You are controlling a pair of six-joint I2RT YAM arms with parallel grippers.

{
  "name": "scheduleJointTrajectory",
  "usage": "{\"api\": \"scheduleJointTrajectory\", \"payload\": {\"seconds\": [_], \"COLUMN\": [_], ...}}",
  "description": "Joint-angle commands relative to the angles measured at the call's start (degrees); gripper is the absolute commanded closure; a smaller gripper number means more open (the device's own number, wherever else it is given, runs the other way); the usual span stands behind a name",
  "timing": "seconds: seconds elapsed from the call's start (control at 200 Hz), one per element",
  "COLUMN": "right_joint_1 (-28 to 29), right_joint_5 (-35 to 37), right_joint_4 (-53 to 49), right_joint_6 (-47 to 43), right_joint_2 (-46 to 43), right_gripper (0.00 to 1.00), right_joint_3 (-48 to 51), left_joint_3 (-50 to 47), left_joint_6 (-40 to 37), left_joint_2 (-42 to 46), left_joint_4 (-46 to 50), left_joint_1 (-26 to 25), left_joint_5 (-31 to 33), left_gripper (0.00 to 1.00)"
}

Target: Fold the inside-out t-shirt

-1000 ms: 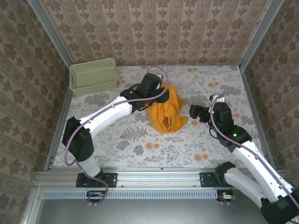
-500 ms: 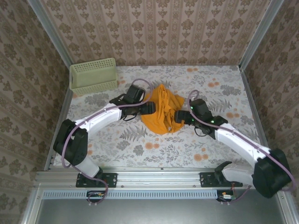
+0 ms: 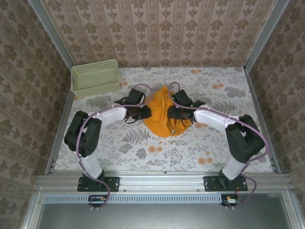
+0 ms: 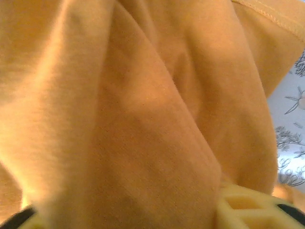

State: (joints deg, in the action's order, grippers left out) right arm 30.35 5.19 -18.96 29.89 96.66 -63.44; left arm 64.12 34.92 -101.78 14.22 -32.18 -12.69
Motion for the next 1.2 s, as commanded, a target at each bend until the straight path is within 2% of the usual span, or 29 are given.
{"api": "scheduleJointTrajectory", "payload": {"seconds": [0.0,0.045,0.12,0.375,0.46,0.635,0.75,0.805,0.865,0.89,0.965,1.05,1.195], "right_joint_1": [0.3,0.3,0.2,-2.4,-2.8,-2.8,-2.9,-3.1,-3.0,-3.0,-3.0,-3.0,-3.0], "right_joint_5": [5.6,8.3,12.7,21.1,20.7,15.5,13.0,11.8,10.5,9.8,8.4,7.7,7.1], "right_joint_4": [-5.4,-6.3,-7.6,-11.0,-11.4,-11.0,-8.9,-8.4,-8.7,-9.0,-9.5,-9.4,-10.1], "right_joint_6": [-1.3,-2.1,-3.6,-7.1,-9.2,-14.4,-15.4,-14.7,-13.2,-12.3,-11.1,-10.5,-10.1], "right_joint_2": [-1.6,-3.4,-7.1,-24.8,-30.6,-41.1,-44.6,-44.3,-42.4,-41.3,-39.3,-38.5,-38.1], "right_gripper": [0.68,0.76,0.84,0.94,0.94,0.92,0.87,0.87,0.90,0.92,0.96,0.96,0.96], "right_joint_3": [-1.1,-0.8,-0.1,2.4,2.0,0.3,1.5,2.2,2.2,2.0,1.3,0.5,-1.8], "left_joint_3": [4.4,4.5,4.1,3.5,4.0,2.4,0.5,0.9,2.3,3.0,3.4,1.5,-1.9], "left_joint_6": [-2.7,-3.3,-4.0,-6.8,-8.1,-10.1,-9.1,-8.3,-8.2,-8.4,-9.9,-10.8,-12.4], "left_joint_2": [1.8,2.7,5.0,17.7,22.9,33.8,36.5,34.2,29.6,27.7,22.9,18.7,12.7], "left_joint_4": [1.9,2.7,3.9,6.2,6.1,2.5,-0.1,0.1,0.0,0.3,0.0,-3.6,-12.2], "left_joint_1": [0.3,0.7,1.8,5.7,5.8,6.5,7.8,7.8,7.0,6.5,0.0,-6.5,-15.7], "left_joint_5": [-0.1,0.6,2.0,5.1,6.2,8.6,9.3,6.9,0.0,-2.0,-2.4,-1.7,-3.4], "left_gripper": [0.94,1.00,1.00,1.00,1.00,1.00,1.00,1.00,1.00,0.97,0.84,0.67,0.45]}}
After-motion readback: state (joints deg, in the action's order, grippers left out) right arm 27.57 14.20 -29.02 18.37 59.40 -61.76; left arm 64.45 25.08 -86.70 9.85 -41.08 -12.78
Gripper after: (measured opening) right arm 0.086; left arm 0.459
